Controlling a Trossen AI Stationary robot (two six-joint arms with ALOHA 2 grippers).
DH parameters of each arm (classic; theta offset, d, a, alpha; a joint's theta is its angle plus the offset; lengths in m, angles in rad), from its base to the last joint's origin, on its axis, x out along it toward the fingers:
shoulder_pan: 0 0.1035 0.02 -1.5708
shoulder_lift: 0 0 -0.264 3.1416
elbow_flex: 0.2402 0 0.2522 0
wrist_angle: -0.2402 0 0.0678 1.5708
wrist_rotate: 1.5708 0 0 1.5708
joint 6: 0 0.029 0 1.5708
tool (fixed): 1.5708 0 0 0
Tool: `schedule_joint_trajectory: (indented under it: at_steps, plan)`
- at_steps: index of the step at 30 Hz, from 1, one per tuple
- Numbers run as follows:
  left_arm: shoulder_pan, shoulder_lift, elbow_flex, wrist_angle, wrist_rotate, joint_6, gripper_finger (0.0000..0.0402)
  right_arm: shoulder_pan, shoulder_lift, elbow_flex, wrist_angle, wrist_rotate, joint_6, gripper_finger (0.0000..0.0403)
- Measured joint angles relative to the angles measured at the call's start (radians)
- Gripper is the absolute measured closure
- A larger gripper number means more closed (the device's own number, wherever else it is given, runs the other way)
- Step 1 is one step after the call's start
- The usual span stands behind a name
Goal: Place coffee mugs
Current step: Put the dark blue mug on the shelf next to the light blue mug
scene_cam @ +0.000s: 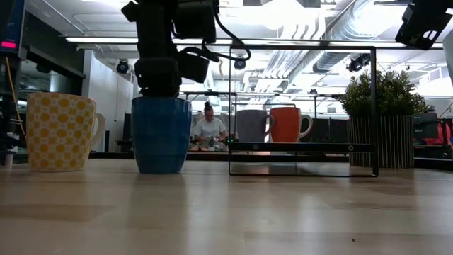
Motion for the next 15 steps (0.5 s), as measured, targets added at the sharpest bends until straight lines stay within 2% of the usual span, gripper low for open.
schedule_joint_trajectory:
  at_steps: [4,8,15]
  plan:
    - [0.007,0.001,0.048,-0.055,-0.001,0.048,0.0395,0.0,0.0,0.0,0.0,0.0,0.0,0.0338]
    - [0.039,0.001,0.173,-0.122,-0.016,0.108,0.0396,0.0,0.0,0.0,0.0,0.0,0.0,0.0338]
    - [0.143,0.0,0.412,-0.202,-0.134,0.238,0.0397,0.0,0.0,0.0,0.0,0.001,-0.003,0.0338]
